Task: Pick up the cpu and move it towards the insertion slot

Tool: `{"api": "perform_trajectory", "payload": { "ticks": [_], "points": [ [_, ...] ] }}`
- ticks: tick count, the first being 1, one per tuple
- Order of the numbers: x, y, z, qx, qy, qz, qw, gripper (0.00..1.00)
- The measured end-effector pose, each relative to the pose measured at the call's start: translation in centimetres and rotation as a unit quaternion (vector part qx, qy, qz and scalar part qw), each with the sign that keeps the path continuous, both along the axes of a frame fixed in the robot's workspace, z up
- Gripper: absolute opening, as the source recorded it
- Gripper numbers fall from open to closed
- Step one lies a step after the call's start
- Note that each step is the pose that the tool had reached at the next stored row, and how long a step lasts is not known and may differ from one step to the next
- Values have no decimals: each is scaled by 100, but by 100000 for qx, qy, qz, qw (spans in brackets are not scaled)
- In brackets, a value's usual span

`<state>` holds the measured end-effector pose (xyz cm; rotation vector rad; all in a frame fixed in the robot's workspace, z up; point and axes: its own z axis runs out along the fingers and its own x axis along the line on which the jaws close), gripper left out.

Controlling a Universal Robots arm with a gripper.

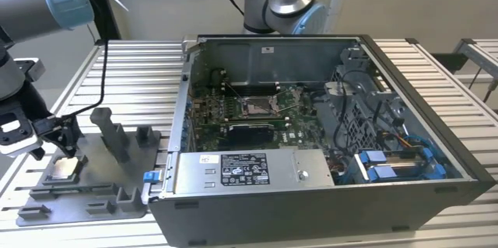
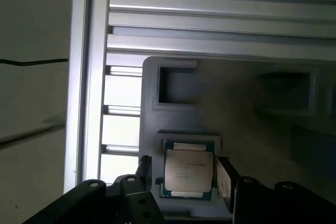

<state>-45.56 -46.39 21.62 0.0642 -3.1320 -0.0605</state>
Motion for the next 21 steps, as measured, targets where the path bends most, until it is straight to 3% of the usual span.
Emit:
{"api": "perform_trajectory", "payload": {
  "ticks": [9, 21],
  "points": [
    [30, -75, -72, -27, 1, -103, 100000, 100],
    [51, -84, -201, -49, -2, -217, 100000, 100]
  ]
}}
